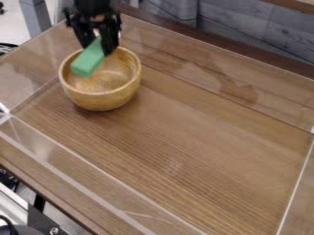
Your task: Remove the green stick from the brown bowl and put it on the table
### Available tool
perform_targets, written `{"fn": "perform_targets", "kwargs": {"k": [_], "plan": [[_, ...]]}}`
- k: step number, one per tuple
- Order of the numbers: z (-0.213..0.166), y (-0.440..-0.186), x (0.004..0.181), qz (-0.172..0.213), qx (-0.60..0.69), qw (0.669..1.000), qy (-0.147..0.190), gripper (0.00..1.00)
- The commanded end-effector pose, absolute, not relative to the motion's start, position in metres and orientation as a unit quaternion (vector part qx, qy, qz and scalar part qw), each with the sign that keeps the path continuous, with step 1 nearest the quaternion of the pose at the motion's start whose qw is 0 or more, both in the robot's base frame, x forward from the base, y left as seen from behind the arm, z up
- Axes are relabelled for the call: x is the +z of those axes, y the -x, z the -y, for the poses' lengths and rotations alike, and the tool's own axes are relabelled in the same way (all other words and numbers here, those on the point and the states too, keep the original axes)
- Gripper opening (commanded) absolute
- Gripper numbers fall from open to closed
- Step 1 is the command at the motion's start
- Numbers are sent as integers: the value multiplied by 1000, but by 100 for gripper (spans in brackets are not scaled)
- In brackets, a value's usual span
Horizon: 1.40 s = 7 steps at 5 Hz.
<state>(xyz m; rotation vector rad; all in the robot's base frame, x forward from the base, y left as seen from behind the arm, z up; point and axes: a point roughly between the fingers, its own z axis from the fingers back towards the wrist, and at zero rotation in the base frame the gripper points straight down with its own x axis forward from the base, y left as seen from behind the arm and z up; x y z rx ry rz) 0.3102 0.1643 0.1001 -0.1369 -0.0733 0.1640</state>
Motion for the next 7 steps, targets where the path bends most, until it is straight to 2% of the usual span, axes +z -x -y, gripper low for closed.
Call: {"fn": "perform_targets", "kwargs": {"k": [1,2,5,7], "plan": [[-164,-314,149,87,87,991,60,0],[-154,-312,158,93,84,990,67,0],[-117,-302,172,102,52,990,80,0],[-77,-294,168,97,11,991,88,0]]}}
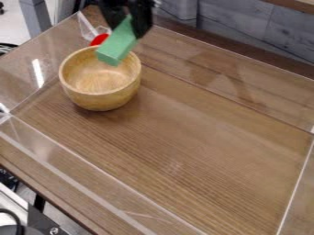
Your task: Remove the green stick from the brown bowl and put it on the table
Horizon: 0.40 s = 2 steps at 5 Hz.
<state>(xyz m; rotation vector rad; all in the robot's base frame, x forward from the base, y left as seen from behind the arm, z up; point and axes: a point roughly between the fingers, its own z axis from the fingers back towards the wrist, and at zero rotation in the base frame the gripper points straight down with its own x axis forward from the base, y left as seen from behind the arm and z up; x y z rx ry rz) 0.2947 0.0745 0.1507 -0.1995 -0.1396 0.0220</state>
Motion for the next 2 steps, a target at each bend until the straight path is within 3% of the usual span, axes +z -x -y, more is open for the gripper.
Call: {"fn": "perform_targets", "kwargs": {"k": [1,2], "plan": [[-50,-290,157,89,-13,992,89,0],[-21,-284,144,81,-37,992,91,0]]}}
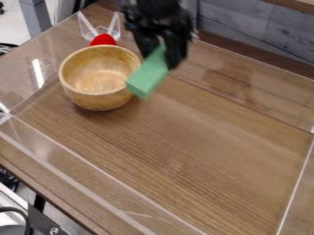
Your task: Remove the green stick from the brown bowl and put it on the table
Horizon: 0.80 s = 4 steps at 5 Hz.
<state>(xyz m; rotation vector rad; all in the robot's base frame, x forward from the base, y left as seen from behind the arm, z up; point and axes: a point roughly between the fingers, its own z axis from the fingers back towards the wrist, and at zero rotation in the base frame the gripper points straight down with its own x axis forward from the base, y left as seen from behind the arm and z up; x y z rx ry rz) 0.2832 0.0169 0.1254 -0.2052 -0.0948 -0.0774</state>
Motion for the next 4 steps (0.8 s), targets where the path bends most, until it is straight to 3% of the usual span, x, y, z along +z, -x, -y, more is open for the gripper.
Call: {"fn": "perform_targets", "kwargs": {"k": [1,4], "plan": [[5,-280,130,71,-59,992,91,0],[46,-276,74,35,-90,992,81,0]]}}
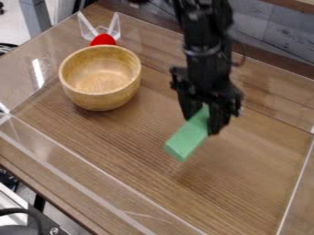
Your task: Remove the green stick from the brown bowl and put it on the table
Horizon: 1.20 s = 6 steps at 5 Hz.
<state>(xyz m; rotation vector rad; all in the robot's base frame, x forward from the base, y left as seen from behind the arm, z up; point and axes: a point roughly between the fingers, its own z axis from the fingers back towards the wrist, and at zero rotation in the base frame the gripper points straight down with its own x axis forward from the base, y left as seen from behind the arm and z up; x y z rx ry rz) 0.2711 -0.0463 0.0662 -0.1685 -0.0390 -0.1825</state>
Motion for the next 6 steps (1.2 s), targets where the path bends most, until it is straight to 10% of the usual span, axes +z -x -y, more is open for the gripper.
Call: {"fn": "perform_targets", "kwargs": {"k": [1,2,3,6], "plan": [[48,-276,60,28,-91,992,78,0],[46,-276,50,20,-92,993,77,0],[44,-277,55,22,-86,993,77,100],[29,-283,99,71,-54,993,79,100]]}}
